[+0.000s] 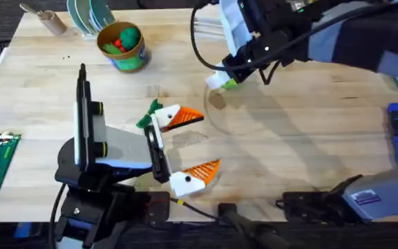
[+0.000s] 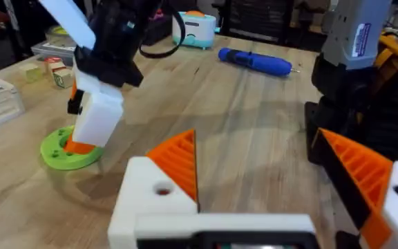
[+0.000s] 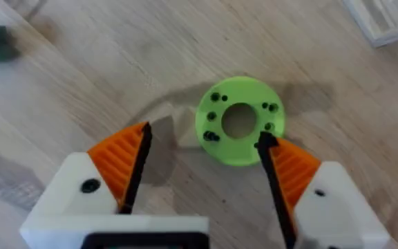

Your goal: Pick up the gripper from the table and insert it into the empty holder that is missing its gripper. Then pick up a screw, insert it into the mounting hole, and use the screwdriver to tighten it. Finally, clean up the table by picking up the vegetable and placing it into the bucket.

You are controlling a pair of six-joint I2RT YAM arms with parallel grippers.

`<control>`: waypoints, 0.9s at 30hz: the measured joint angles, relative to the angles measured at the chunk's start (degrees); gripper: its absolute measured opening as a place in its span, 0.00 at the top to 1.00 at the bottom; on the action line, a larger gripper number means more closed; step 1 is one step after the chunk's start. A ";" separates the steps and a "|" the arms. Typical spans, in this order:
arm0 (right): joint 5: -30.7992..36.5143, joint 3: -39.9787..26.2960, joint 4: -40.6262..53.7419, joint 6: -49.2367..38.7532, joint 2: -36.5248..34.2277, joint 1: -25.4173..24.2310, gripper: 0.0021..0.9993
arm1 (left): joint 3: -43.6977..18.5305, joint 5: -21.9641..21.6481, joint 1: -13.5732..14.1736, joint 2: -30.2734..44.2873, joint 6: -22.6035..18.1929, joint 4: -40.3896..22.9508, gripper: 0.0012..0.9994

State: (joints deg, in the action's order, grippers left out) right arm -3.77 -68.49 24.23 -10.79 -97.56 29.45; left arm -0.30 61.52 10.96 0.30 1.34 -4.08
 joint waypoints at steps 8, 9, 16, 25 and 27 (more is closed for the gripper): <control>1.66 0.00 -0.20 0.02 -1.94 0.00 0.06 | 0.00 0.00 0.00 0.01 0.00 0.00 0.01; 1.66 0.00 -0.30 0.02 -2.04 0.00 0.06 | 0.00 0.02 0.00 0.02 0.00 0.00 0.01; 2.08 0.00 -0.54 0.02 -4.37 0.00 0.17 | 0.00 0.00 0.00 0.02 0.00 0.00 0.01; 2.33 0.00 -1.98 0.04 -5.29 0.00 0.32 | 0.00 0.01 0.00 0.01 0.00 0.00 0.01; 2.45 0.00 -1.92 0.02 -5.39 0.07 0.34 | 0.00 0.02 0.00 0.02 0.00 0.00 0.01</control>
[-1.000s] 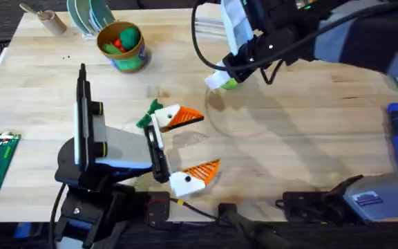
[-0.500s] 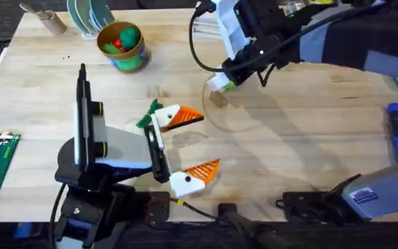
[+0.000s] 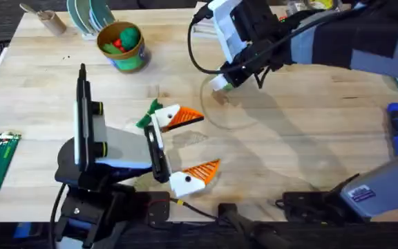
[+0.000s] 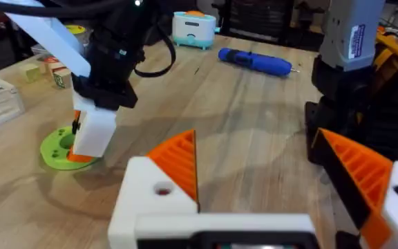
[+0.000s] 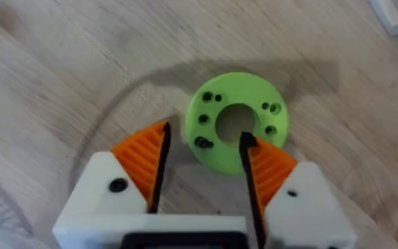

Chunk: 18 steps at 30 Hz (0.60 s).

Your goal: Pick up the gripper from the table and insert it into the empty holder that is missing its gripper. Then pick up a screw, insert it into the mounting hole, and use the screwdriver to tighten it. Finally, clean up the table by picking up the vegetable and placing it into the bucket.

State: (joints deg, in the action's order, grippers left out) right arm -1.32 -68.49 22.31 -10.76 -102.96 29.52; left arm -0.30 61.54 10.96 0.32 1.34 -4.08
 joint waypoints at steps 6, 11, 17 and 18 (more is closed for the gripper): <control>1.65 0.00 -0.06 0.00 -0.98 0.98 0.45 | 0.00 0.00 0.00 0.00 0.00 0.00 0.01; 4.52 0.00 -0.02 0.00 -0.99 2.07 0.53 | 0.00 -0.01 0.00 0.00 0.00 0.00 0.01; 5.60 0.00 -0.04 -0.01 -1.03 2.20 0.67 | 0.00 0.00 0.00 -0.01 0.00 0.00 0.01; 5.67 0.00 -0.02 0.00 -1.03 2.19 0.67 | 0.00 -0.01 0.00 -0.02 0.00 0.00 0.01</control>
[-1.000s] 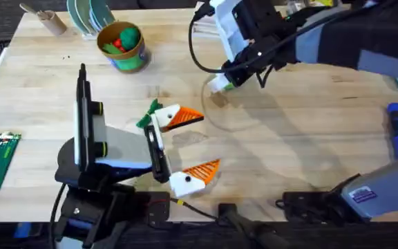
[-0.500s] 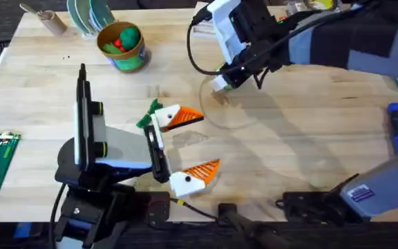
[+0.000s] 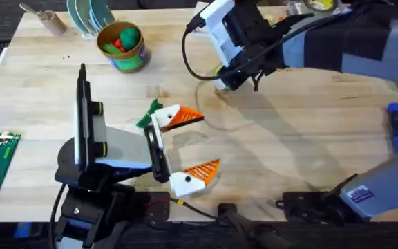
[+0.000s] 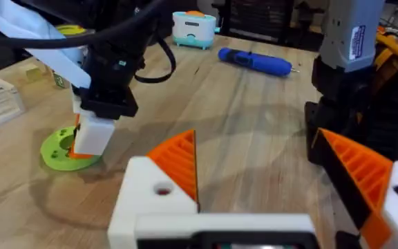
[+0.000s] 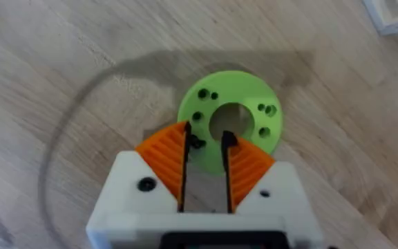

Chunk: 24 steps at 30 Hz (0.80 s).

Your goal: Pick up the gripper from the table and insert it into the empty holder that is missing its gripper. Then pick up a screw, insert it into the mounting hole, and use the screwdriver to tighten it. Finally, clean up the table by picking up the vegetable and placing it into the bucket.

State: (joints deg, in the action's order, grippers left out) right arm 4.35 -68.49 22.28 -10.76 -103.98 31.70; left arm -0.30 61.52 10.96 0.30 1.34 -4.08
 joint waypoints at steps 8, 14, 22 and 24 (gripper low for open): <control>0.36 -0.07 0.51 -0.02 0.00 0.02 0.74 | 0.00 0.01 0.00 0.00 0.00 0.00 0.01; 0.36 -0.44 2.05 -0.02 0.00 0.02 0.75 | 0.00 0.01 0.00 0.02 0.00 0.00 0.01; 0.36 -0.81 2.52 -0.04 0.01 0.13 0.91 | 0.00 0.01 0.00 0.01 0.00 0.00 0.01; 0.36 -0.87 2.69 -0.13 0.11 0.11 0.97 | 0.00 0.01 0.00 0.02 0.00 0.00 0.01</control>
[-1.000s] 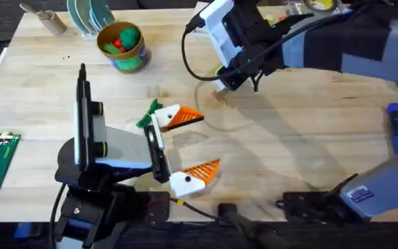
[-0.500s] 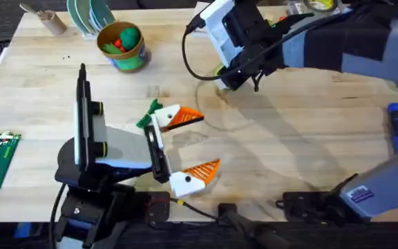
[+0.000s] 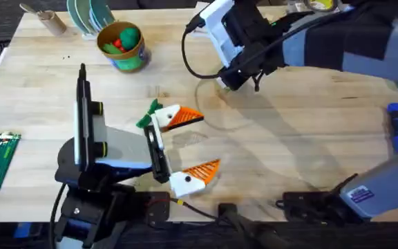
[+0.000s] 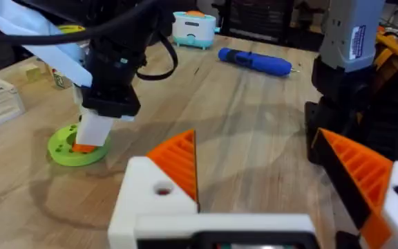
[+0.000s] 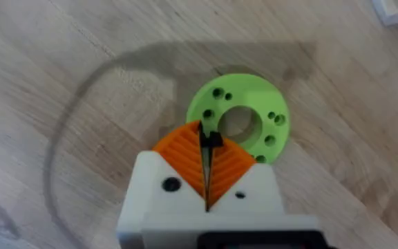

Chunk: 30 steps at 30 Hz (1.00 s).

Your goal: Pick up the gripper from the table and insert it into the empty holder that is missing its gripper. Then pick up a screw, insert it into the mounting hole, and use the screwdriver to tighten it. Finally, clean up the table by picking up the vegetable and placing it into the bucket.

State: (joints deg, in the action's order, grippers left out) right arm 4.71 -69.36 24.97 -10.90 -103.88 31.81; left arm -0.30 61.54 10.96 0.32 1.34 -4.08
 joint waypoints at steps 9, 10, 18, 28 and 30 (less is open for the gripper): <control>0.02 -0.24 0.96 0.11 0.04 0.00 0.99 | 0.00 0.00 0.00 -0.01 0.00 0.00 0.01; 0.02 -0.24 0.96 0.11 0.04 0.00 0.99 | 0.00 0.00 0.00 0.00 0.00 0.00 0.01; 0.27 -3.28 6.98 0.11 0.04 0.00 0.99 | 0.00 0.00 0.00 0.00 0.00 0.00 0.01; 5.82 -15.82 17.59 0.10 0.04 0.00 1.00 | 0.00 0.00 0.00 -0.01 0.00 0.00 0.01; 6.03 -18.52 20.68 0.11 0.04 0.04 1.00 | 0.00 0.00 0.00 -0.02 0.00 0.00 0.01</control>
State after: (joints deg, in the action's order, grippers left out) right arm 10.74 -87.88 45.65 -10.79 -103.83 31.86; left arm -0.30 61.54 10.96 0.30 1.34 -4.08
